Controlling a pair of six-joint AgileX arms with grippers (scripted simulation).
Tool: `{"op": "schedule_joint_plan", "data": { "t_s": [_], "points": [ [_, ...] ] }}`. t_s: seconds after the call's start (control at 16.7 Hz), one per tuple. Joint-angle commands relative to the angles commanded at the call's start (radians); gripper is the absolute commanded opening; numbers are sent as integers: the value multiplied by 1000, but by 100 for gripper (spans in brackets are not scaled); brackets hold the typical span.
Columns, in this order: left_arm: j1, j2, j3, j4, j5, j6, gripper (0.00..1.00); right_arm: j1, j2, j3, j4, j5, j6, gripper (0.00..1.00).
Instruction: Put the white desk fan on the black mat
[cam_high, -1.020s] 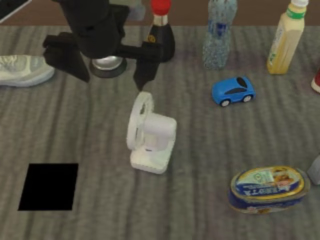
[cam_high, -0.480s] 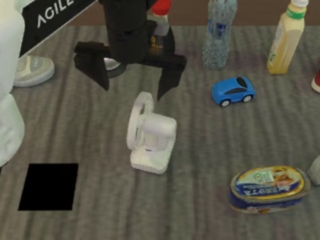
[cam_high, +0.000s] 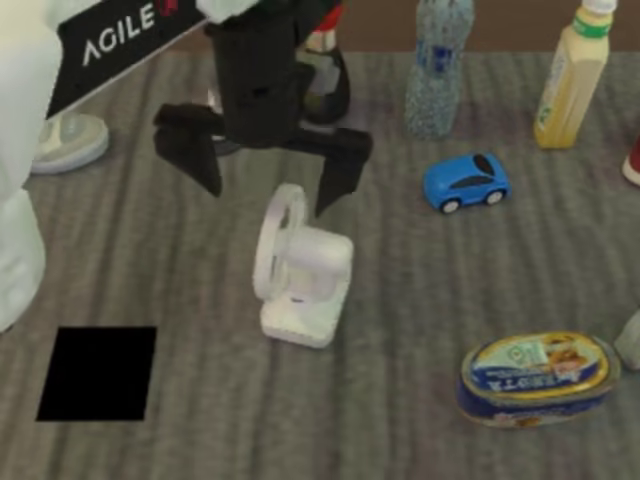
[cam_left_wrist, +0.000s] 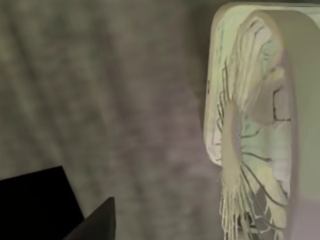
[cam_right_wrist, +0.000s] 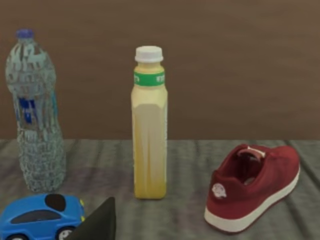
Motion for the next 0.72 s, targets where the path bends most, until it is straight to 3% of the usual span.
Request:
{"op": "schedule_joint_plan", "data": {
  "t_s": [0.24, 0.48, 0.72],
  "points": [
    [-1, -7, -114, 106, 0, -1, 100, 0, 0, 0, 0, 0, 0, 100],
    [-1, -8, -121, 114, 0, -1, 100, 0, 0, 0, 0, 0, 0, 100],
    [-1, -8, -121, 114, 0, -1, 70, 0, 0, 0, 0, 0, 0, 100]
  ]
}}
